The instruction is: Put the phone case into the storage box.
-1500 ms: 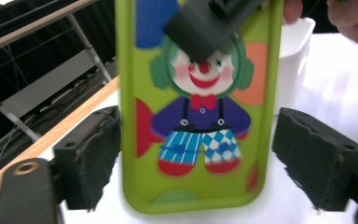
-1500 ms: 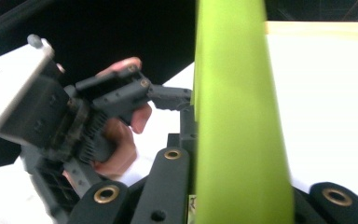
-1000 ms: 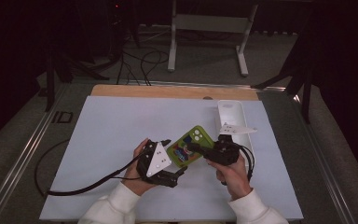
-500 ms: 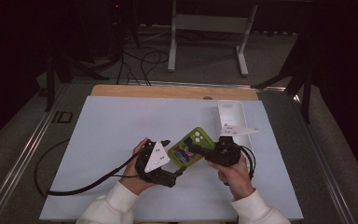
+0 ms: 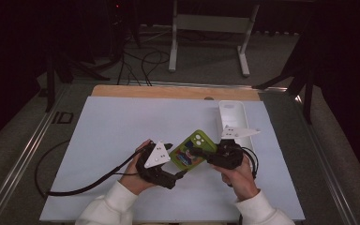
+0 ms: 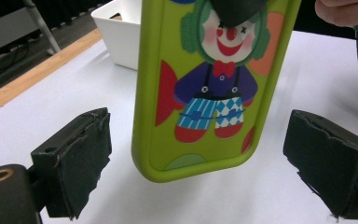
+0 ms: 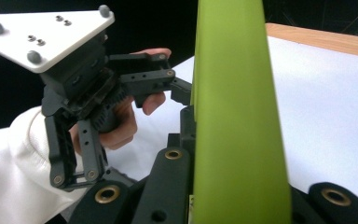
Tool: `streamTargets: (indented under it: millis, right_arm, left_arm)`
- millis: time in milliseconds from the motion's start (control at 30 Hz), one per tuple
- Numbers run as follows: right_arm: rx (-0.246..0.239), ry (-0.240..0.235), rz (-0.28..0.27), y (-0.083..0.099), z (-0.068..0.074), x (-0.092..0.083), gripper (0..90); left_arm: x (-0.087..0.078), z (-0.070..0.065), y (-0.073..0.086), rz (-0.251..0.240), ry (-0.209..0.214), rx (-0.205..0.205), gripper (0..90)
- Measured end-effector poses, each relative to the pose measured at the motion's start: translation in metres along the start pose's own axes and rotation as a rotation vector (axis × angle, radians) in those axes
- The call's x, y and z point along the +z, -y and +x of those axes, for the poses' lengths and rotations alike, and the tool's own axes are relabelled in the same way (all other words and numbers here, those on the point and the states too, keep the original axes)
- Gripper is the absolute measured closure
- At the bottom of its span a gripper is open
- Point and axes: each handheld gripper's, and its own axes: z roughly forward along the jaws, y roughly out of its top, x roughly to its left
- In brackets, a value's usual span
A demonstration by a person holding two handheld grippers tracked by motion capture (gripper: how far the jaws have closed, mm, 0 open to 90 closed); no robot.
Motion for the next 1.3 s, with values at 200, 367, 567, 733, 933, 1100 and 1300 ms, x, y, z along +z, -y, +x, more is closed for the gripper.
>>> streamTargets:
  millis: [200,367,567,733,933,1100,1300]
  right_arm:
    - [-0.022,-0.016,0.013,-0.001,0.002,-0.002,89.0]
    - [-0.036,-0.028,0.025,-0.001,0.004,-0.002,89.0]
    - [-0.054,-0.044,0.03,-0.001,0.007,-0.003,88.9]
    - [-0.067,-0.058,0.039,-0.001,0.009,-0.005,89.0]
    - [-0.093,-0.078,0.043,-0.001,0.012,-0.007,89.0]
    - [-0.109,-0.093,0.052,-0.001,0.014,-0.007,88.9]
    - [-0.124,-0.107,0.054,-0.002,0.017,-0.006,88.9]
  left_arm:
    - [0.0,0.003,0.0,0.012,0.052,-0.018,8.8]
    - [0.0,0.005,0.0,0.008,0.082,-0.033,9.6]
    - [0.0,0.007,0.0,0.005,0.119,-0.051,10.1]
    - [0.001,0.009,0.001,0.007,0.141,-0.058,10.0]
    - [0.001,0.008,0.001,0.005,0.187,-0.052,9.2]
    - [0.0,0.008,0.001,-0.001,0.204,-0.048,11.1]
    - [0.0,0.008,0.002,0.001,0.228,-0.049,16.1]
